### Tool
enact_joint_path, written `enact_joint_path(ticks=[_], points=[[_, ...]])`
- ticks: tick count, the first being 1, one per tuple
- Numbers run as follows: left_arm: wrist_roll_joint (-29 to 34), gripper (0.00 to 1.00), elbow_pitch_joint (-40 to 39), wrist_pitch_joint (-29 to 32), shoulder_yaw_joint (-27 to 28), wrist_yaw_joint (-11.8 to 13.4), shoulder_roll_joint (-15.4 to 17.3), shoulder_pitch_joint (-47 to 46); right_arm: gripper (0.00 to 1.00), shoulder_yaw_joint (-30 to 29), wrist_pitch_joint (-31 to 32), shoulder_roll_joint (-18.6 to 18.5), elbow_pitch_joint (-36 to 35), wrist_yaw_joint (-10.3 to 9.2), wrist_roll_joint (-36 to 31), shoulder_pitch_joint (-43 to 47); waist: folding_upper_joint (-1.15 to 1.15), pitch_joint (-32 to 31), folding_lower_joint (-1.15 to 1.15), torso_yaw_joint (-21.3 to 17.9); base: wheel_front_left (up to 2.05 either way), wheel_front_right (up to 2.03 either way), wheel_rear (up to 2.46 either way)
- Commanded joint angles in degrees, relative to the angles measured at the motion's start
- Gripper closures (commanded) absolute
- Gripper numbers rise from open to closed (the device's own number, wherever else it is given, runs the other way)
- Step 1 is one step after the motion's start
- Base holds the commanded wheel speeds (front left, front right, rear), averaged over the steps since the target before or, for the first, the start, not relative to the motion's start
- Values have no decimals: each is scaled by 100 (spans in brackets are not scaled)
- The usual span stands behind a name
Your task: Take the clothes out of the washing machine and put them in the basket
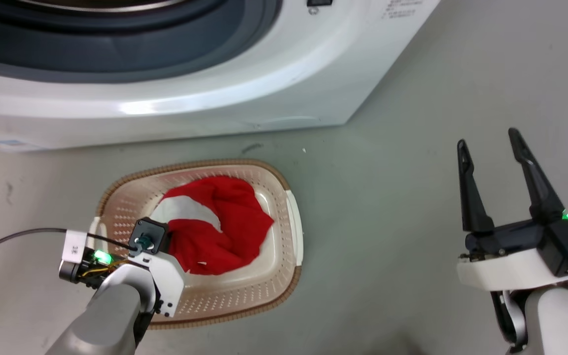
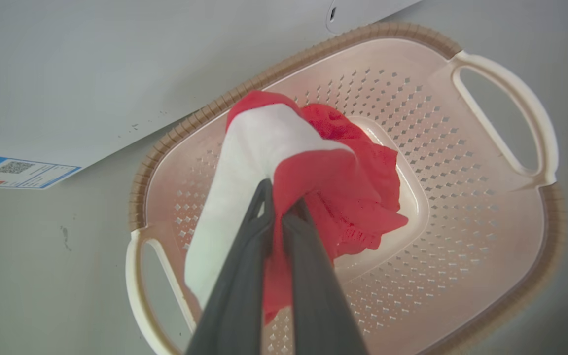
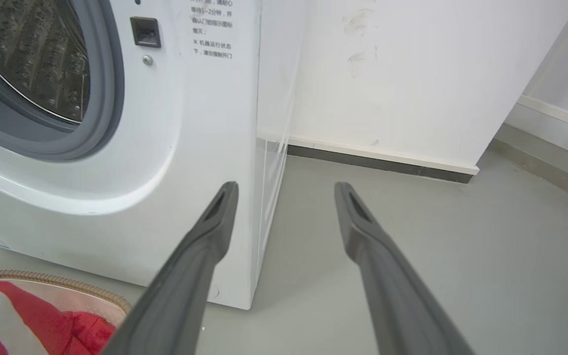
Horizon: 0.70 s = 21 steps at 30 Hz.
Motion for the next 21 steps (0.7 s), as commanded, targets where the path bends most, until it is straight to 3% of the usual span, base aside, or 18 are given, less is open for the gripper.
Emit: enact_joint_path(ticks=[1, 10, 21], points=[[2, 100, 213, -47, 3, -45, -65, -183, 0, -20, -14, 8, -68, -8, -33, -152, -1, 424, -1, -196, 0, 0, 0], [-207, 100, 1506, -101, 178, -110, -262, -874, 0, -25, -13, 9, -269, -8, 90, -328, -1, 1157, -1, -472, 0, 0, 0], [-291, 100, 2059, -226, 217, -60, -355, -1230, 0, 44, -13, 9, -318, -8, 220, -438, -1, 1502, -1, -601, 0, 0, 0]])
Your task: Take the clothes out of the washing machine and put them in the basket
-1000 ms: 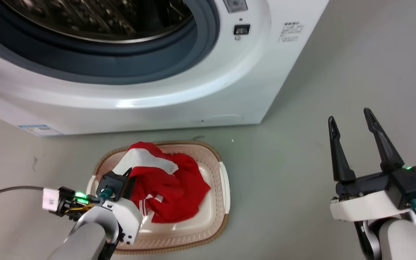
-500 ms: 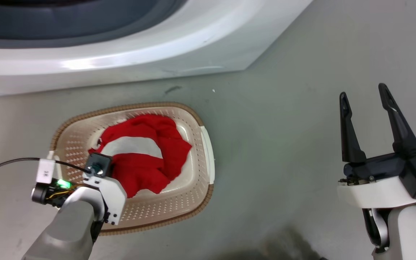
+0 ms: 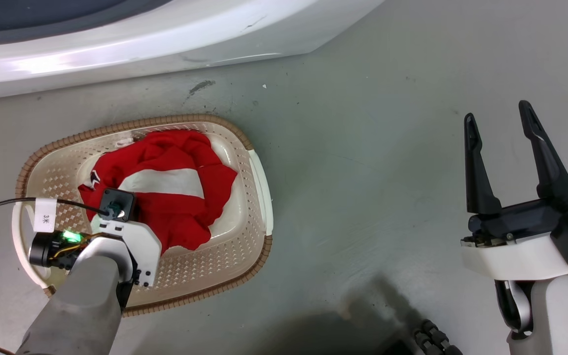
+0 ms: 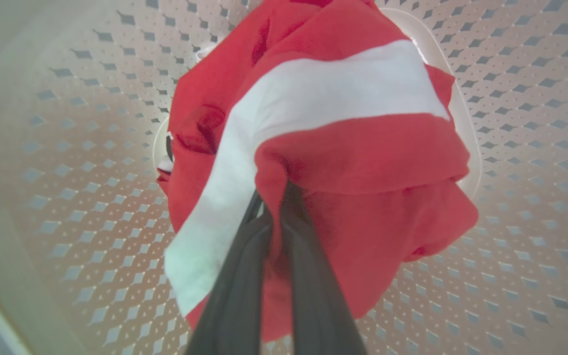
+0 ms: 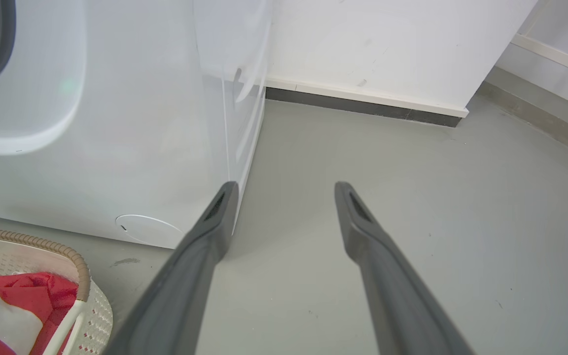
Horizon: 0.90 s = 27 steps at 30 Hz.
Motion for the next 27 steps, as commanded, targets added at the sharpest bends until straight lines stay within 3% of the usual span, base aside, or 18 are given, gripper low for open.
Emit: enact_joint_path(ticks=[1, 3, 4, 5, 10, 14, 25, 26, 27], points=[[-45, 100, 45, -40, 32, 35, -32, -56, 0, 0, -13, 9, 3, -8, 37, -133, 0, 10, -1, -5, 0, 0, 0], [-70, 100, 74, -55, 45, 15, -65, -27, 0, -8, -13, 8, 36, -8, 44, -141, 0, -18, -1, 9, 0, 0, 0], [-61, 70, 83, -69, 35, 42, -68, -10, 0, -3, -14, 9, 51, -8, 42, -131, 0, -50, -1, 21, 0, 0, 0], [-58, 0, 88, -91, 34, 59, -72, 11, 0, 1, -14, 8, 69, -8, 36, -122, 0, -89, -1, 35, 0, 0, 0], [22, 0, -29, -137, -56, -37, -141, 179, 0, 13, -13, 8, 178, -8, -6, -106, 0, -456, -1, 142, 0, 0, 0], [57, 0, -817, -143, 150, -35, -61, 341, 0, -6, -14, 8, 321, -8, -71, -3, 0, -922, -1, 309, 0, 0, 0], [595, 0, -3626, -140, 1600, 250, 104, 1504, 0, -83, -13, 8, 655, -8, -172, 267, 0, -2294, -1, 734, 0, 0, 0], [859, 0, -4375, -140, 2038, 282, 33, 1892, 0, -110, -13, 7, 724, -8, -172, 391, 0, -2630, -1, 836, 0, 0, 0], [941, 0, -4613, -140, 2194, 288, -12, 2034, 0, -118, -13, 8, 747, -8, -171, 433, 0, -2738, -1, 865, 0, 0, 0]])
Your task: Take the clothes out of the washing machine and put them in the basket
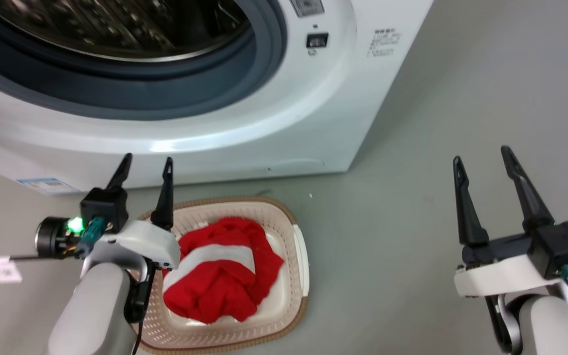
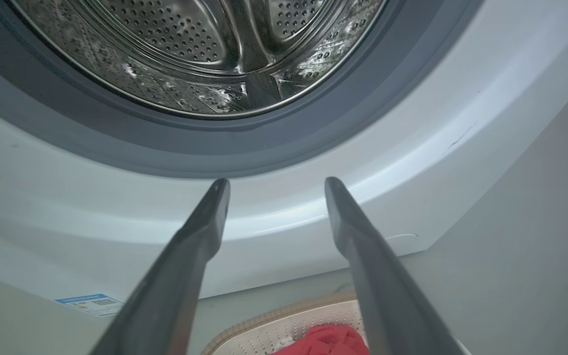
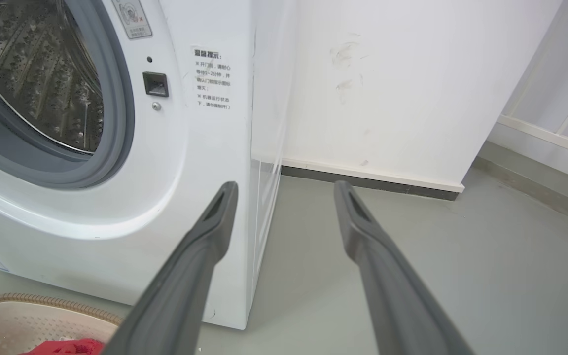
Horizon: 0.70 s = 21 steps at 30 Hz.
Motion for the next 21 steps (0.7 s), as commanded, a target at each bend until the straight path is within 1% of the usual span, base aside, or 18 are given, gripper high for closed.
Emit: enact_joint_path(ticks=[1, 6, 10, 12, 13, 17, 21], points=[[160, 0, -430, -15, 257, 44, -98, 326, 0, -25, -13, 3, 47, -8, -13, 166, 0, -586, 1, 262, 0, 0, 0], [537, 0, -1434, -15, 854, 57, -355, 1065, 0, -50, -13, 3, 147, -8, -11, 443, 0, -1087, 1, 371, 0, 0, 0], [812, 0, -1934, -16, 1095, -73, -541, 1649, 0, -118, -13, 3, 190, -8, 39, 679, 0, -1389, 1, 428, 0, 0, 0], [916, 0, -2080, -16, 1177, -120, -636, 1892, 0, -129, -13, 4, 205, -8, 79, 778, 0, -1506, 1, 428, 0, 0, 0], [916, 0, -2080, -16, 1177, -120, -636, 1892, 0, -129, -13, 4, 205, -8, 79, 778, 0, -1506, 1, 428, 0, 0, 0], [1030, 0, -2190, -16, 1272, -216, -833, 2400, 0, -141, -13, 3, 250, -8, 149, 977, 0, -1726, 1, 395, 0, 0, 0], [1156, 0, -2209, -16, 1376, -269, -949, 2756, 0, -148, -13, 4, 277, -8, 231, 1137, 0, -1905, 1, 347, 0, 0, 0]])
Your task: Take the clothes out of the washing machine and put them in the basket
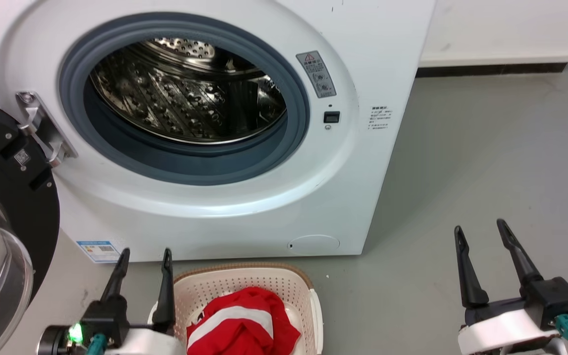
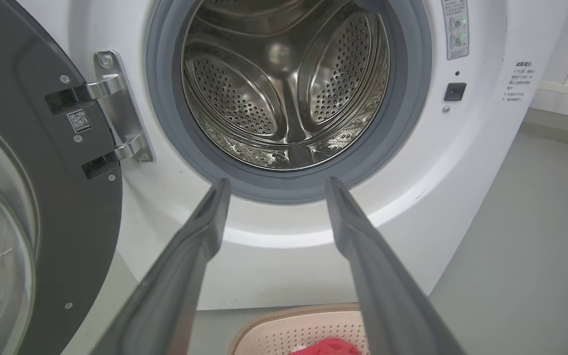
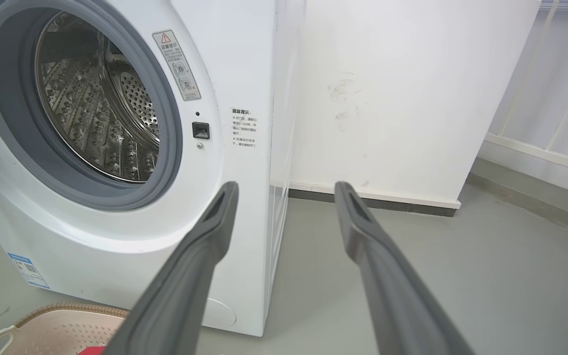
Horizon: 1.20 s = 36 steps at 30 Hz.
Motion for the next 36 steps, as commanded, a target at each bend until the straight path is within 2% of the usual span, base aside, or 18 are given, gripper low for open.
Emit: enact_joint_path(ticks=[1, 11, 24, 36], points=[[89, 0, -4, -15, 1, -14, -33, 117, 0, 4, -13, 7, 19, -8, 59, 104, 0, -90, 2, -36, 0, 0, 0], [311, 0, -131, -15, 159, -83, -221, 344, 0, 43, -13, 7, 58, -8, 143, 265, 0, -226, 2, -87, 0, 0, 0], [455, 0, -186, -15, 334, -246, -270, 219, 0, 58, -13, 7, 67, -8, 118, 159, 0, -167, 2, -68, 0, 0, 0], [554, 0, -196, -15, 419, -291, -322, 217, 0, 69, -13, 7, 64, -8, 151, 130, 0, -163, 2, -58, 0, 0, 0]])
